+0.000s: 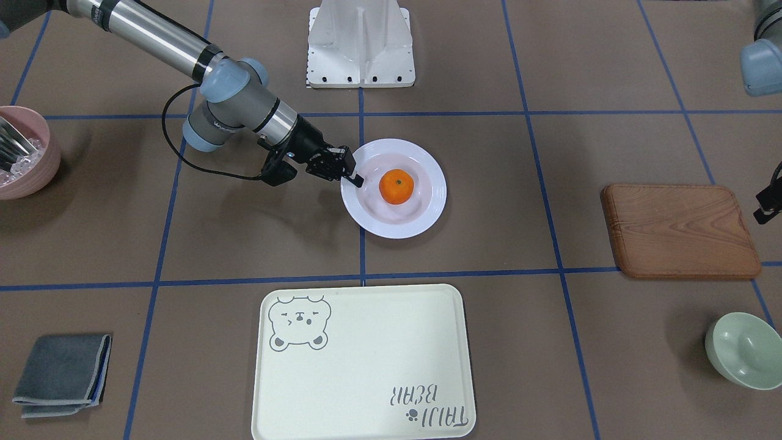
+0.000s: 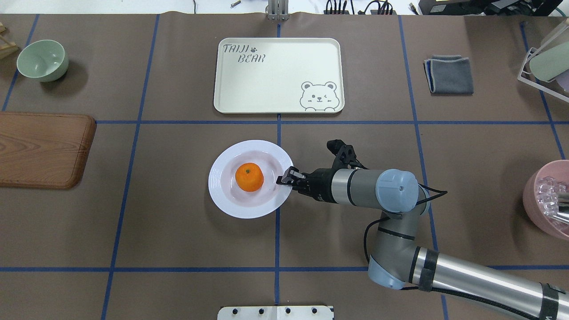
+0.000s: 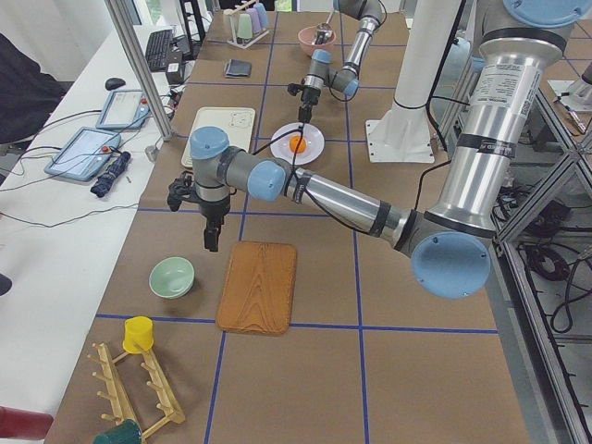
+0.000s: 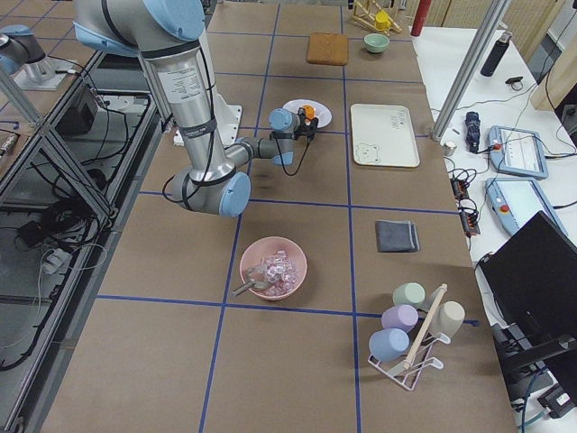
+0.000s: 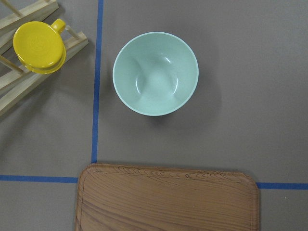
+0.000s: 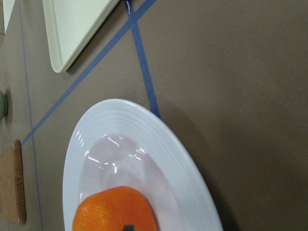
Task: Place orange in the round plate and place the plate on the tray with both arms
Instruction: 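Slide the plate with the right gripper onto the cream bear tray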
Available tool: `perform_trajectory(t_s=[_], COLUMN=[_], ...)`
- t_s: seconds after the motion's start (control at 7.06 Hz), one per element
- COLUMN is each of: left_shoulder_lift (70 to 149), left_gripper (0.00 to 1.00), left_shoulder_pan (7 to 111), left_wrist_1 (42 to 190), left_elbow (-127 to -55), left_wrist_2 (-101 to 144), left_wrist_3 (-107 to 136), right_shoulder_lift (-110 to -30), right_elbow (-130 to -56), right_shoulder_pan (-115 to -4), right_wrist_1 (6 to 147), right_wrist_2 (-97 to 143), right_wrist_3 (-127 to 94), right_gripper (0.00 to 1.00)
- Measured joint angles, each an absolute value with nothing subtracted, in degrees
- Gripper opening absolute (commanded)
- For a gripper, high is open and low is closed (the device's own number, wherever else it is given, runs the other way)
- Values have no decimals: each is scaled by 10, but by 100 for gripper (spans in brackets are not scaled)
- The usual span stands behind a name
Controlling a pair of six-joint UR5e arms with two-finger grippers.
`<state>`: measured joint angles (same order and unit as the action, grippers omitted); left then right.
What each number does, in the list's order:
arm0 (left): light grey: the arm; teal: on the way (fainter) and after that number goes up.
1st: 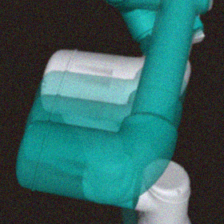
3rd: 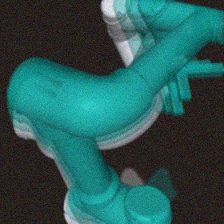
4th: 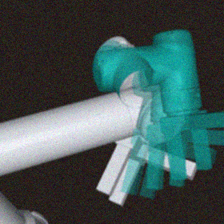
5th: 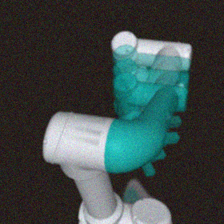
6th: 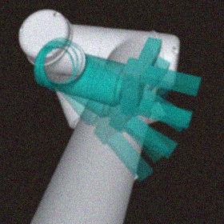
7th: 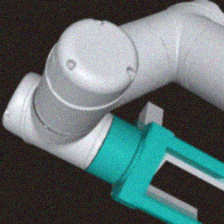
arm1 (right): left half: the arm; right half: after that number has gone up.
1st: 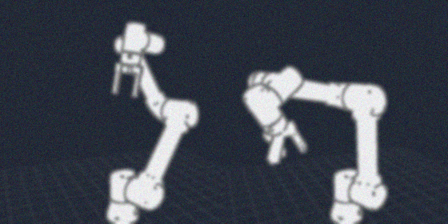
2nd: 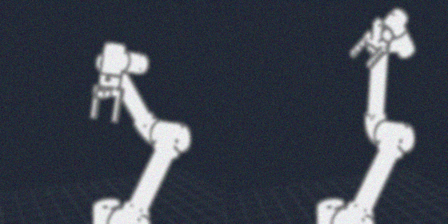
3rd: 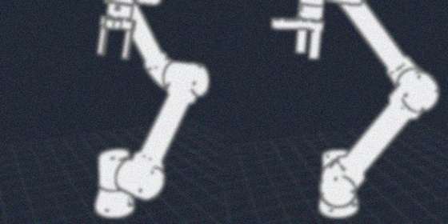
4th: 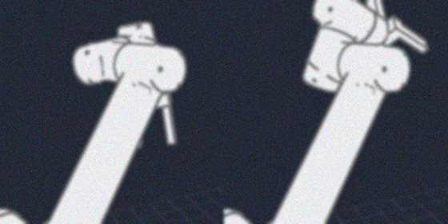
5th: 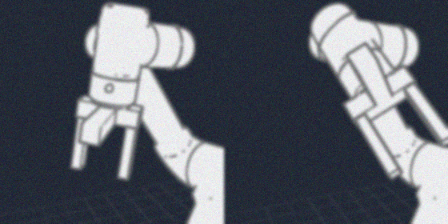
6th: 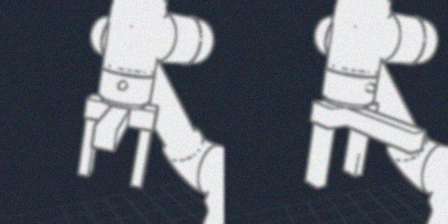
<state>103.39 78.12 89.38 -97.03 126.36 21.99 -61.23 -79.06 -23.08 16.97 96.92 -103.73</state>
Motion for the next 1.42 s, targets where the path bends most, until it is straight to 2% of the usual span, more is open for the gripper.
perform_trajectory(t_s=[0.14,0.85,1.13,1.42], left_shoulder_lift=[1034,1030,1026,987], left_gripper=[99,99,99,99], left_shoulder_pan=[782,789,810,818], left_wrist_1=[894,892,887,891], left_elbow=[-970,-970,-967,-966], left_wrist_2=[1263,1260,1264,1268], left_wrist_3=[219,219,164,65], right_shoulder_lift=[-610,-608,-597,-550], right_elbow=[-792,-793,-788,-759], right_shoulder_pan=[-234,-257,-311,-360], right_wrist_1=[169,127,166,236], right_wrist_2=[969,905,893,896], right_wrist_3=[-1037,-1041,-1077,-1093], right_gripper=[0,0,0,0])
